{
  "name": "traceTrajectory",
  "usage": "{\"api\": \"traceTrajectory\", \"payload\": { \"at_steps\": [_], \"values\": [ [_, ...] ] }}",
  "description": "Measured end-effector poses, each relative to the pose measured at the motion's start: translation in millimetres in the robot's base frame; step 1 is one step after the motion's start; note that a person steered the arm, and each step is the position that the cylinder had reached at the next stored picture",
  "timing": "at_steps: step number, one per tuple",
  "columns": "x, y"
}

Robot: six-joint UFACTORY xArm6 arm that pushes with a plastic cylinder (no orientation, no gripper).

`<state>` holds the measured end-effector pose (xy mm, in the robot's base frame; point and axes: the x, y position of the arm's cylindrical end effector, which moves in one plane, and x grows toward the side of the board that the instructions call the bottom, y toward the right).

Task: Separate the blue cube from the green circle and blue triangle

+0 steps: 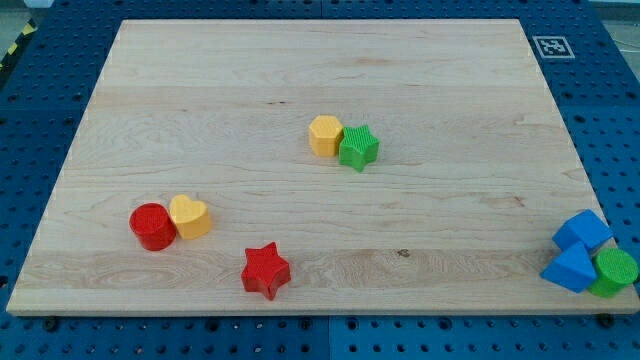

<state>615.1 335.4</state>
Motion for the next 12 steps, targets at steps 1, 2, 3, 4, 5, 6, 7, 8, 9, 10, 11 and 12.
{"api": "traceTrajectory", "payload": {
  "at_steps": [1, 2, 3, 4, 5, 6, 7, 8, 9, 10, 11, 12],
  "values": [
    [2, -30],
    [3, -62],
    [-14, -63],
    [-32, -63],
    [-31, -63],
    [-25, -63],
    [-30, -63],
    [-52, -66],
    [-68, -81],
    [-72, -85],
    [-85, -84],
    [-94, -79]
  ]
}}
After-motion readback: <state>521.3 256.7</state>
